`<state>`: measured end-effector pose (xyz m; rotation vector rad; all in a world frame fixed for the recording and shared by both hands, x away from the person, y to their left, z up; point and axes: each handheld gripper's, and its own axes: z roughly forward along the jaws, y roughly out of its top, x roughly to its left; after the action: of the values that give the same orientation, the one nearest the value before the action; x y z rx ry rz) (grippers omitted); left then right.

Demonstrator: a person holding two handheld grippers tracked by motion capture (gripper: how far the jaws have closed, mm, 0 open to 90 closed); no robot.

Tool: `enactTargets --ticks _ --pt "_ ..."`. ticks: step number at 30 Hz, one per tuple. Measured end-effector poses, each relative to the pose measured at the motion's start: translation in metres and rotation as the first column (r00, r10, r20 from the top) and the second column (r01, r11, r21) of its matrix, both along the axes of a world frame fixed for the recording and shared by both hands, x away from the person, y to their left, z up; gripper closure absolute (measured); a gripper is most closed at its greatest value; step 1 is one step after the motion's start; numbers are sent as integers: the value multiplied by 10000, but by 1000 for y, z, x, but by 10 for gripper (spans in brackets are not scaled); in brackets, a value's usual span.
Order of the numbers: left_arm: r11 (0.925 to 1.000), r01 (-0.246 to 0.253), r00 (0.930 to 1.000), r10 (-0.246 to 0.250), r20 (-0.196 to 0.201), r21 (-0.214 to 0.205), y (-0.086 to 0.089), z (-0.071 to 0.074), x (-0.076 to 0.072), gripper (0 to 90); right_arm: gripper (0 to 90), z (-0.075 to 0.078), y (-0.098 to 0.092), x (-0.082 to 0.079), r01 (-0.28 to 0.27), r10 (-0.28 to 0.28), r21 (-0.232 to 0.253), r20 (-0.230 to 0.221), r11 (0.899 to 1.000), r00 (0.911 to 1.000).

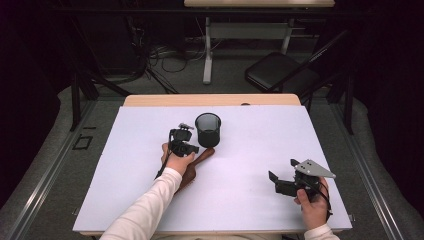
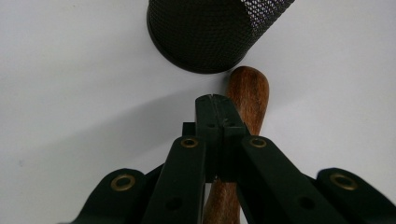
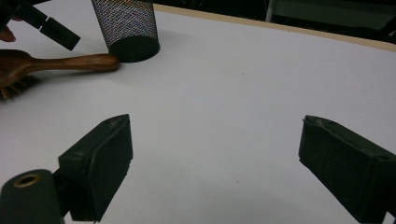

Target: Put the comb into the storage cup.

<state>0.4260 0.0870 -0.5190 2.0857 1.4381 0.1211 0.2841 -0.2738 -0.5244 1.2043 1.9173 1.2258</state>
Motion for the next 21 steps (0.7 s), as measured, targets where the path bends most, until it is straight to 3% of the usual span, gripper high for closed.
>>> enactTargets --ticks 10,21 --pt "9991 9 9994 6 -349 432 -15 -7 6 900 101 0 0 -1 -28 28 74 -49 10000 10000" --pt "9948 789 9952 -748 -624 650 -33 -10 0 900 103 0 -1 0 -7 7 91 -38 10000 10000"
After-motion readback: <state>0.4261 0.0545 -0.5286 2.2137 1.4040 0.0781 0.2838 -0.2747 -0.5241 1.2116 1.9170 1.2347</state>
